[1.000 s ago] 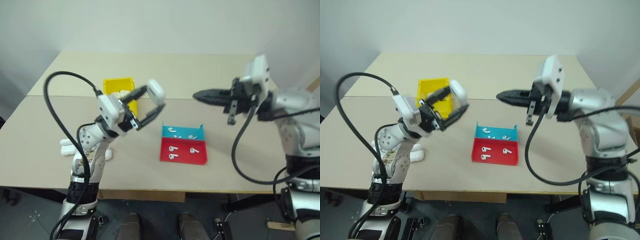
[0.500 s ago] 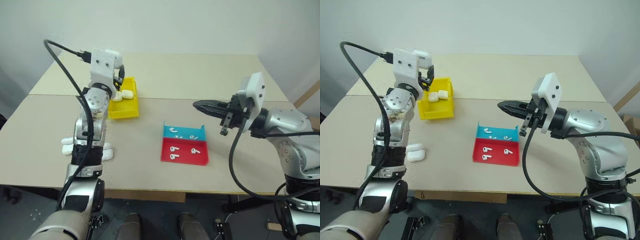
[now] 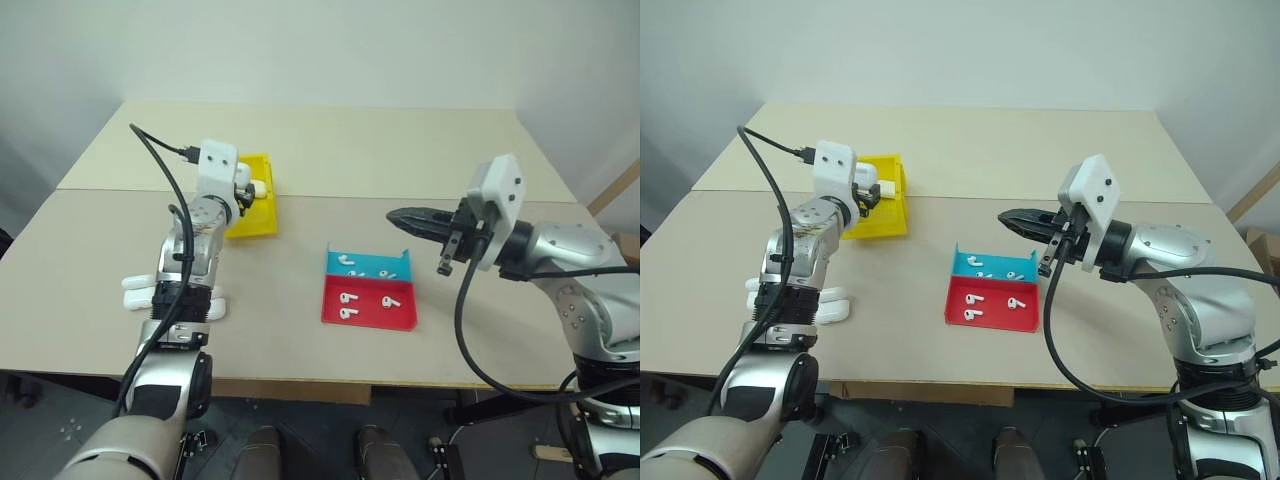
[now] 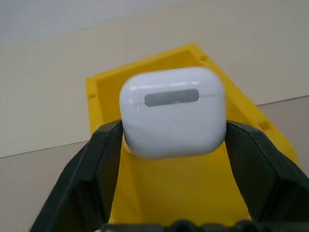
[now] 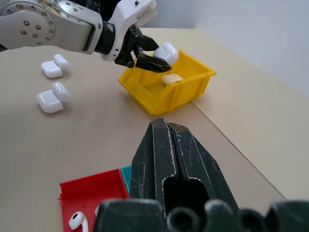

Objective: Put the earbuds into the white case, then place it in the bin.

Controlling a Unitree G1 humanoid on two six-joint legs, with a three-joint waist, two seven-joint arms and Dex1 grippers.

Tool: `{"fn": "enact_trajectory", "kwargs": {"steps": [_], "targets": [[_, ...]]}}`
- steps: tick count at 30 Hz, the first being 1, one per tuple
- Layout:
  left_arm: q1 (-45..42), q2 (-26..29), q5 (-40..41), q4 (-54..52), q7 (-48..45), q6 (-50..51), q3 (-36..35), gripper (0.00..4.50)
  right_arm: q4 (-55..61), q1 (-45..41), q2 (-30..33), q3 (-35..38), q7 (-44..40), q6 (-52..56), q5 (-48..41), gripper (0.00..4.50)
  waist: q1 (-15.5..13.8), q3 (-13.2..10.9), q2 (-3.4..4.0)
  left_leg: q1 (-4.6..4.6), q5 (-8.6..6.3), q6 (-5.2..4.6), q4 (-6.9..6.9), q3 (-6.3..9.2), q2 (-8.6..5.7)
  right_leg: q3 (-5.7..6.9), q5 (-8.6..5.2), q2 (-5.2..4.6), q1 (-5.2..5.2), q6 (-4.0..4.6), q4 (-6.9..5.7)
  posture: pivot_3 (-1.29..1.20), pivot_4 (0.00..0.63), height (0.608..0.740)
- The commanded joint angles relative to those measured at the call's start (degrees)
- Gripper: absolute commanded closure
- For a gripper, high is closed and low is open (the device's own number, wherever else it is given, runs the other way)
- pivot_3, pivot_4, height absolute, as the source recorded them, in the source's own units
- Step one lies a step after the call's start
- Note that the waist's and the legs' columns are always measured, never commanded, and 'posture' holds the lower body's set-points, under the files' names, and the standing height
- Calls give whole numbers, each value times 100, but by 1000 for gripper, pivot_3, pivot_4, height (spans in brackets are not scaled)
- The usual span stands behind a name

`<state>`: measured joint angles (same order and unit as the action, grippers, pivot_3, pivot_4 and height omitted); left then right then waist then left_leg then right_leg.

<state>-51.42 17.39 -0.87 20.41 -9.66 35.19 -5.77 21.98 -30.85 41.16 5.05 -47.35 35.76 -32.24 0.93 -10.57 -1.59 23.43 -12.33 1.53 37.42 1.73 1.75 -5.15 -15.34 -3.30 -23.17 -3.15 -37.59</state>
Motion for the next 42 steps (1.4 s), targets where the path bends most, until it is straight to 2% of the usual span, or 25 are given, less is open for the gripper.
{"fn": "enact_trajectory", "kwargs": {"steps": [1, 6, 13, 16, 21, 25, 30, 35, 42], "targets": [[-254, 78, -40, -33, 59, -270, 33, 24, 239, -30, 95, 38, 38, 12, 1, 4500, -6, 0, 0, 0, 0, 0, 0, 0, 0, 0, 0, -1, 0, 0, 0, 0, 150, 740], [-140, 90, -20, -149, -52, -1014, 136, 24, 204, -49, 132, -5, 14, -13, 31, 4500, -6, 0, 0, 0, 0, 0, 0, 0, 0, 0, 0, -1, 0, 0, 1, 0, 150, 740], [616, -53, 434, -1325, -602, -1871, 154, 24, 261, 229, 265, -69, -242, -593, 348, 4500, -6, 0, 0, 1, 0, 0, -1, -2, 0, -1, 0, -3, 1, 0, 2, 0, 150, 740], [1404, 426, 1077, -2366, -1678, -1451, 122, 24, 405, 858, 692, -72, -611, -1354, 915, 4500, 7, 1, 1, -1, 0, 0, -3, -4, 0, -4, 0, -2, 0, 0, 0, 0, 150, 740], [2971, 1637, 2154, -3639, -3381, -1217, -280, 24, 322, 1411, 1368, 374, -1350, -2147, 1044, 4500, 103, 1, 2, -17, 0, 1, -8, -15, 6, -14, 0, 0, 4, 0, -4, 0, 150, 740], [4083, 2580, 2768, -4145, -4485, -1316, -940, 24, 153, 1773, 1590, 878, -1863, -2666, 847, 4500, 145, 0, -1, -28, 0, 1, -7, -17, 11, -12, -2, 4, 15, 1, 1, 0, 150, 740], [5116, 3378, 3069, -4353, -5266, -1397, -1908, 24, -163, 2107, 1673, 1413, -2271, -3014, 676, 4500, 138, 0, -2, -28, 0, 1, -9, -19, 12, -11, -3, 2, 17, 2, 7, 0, 150, 740], [5717, 3543, 3539, -4577, -5710, -1387, -2617, 24, -379, 2177, 1719, 1589, -2469, -3186, 674, 4500, 136, 0, -1, -29, 0, 1, -10, -23, 14, -12, -5, 1, 15, 3, 6, 0, 150, 740], [5838, 3585, 3480, -4652, -5554, -1408, -2717, 24, -442, 1987, 1729, 1600, -2556, -3190, 531, 4500, 147, 0, -1, -31, 0, 1, -10, -24, 14, -15, -5, 3, 15, 3, 4, 0, 150, 740]]}}
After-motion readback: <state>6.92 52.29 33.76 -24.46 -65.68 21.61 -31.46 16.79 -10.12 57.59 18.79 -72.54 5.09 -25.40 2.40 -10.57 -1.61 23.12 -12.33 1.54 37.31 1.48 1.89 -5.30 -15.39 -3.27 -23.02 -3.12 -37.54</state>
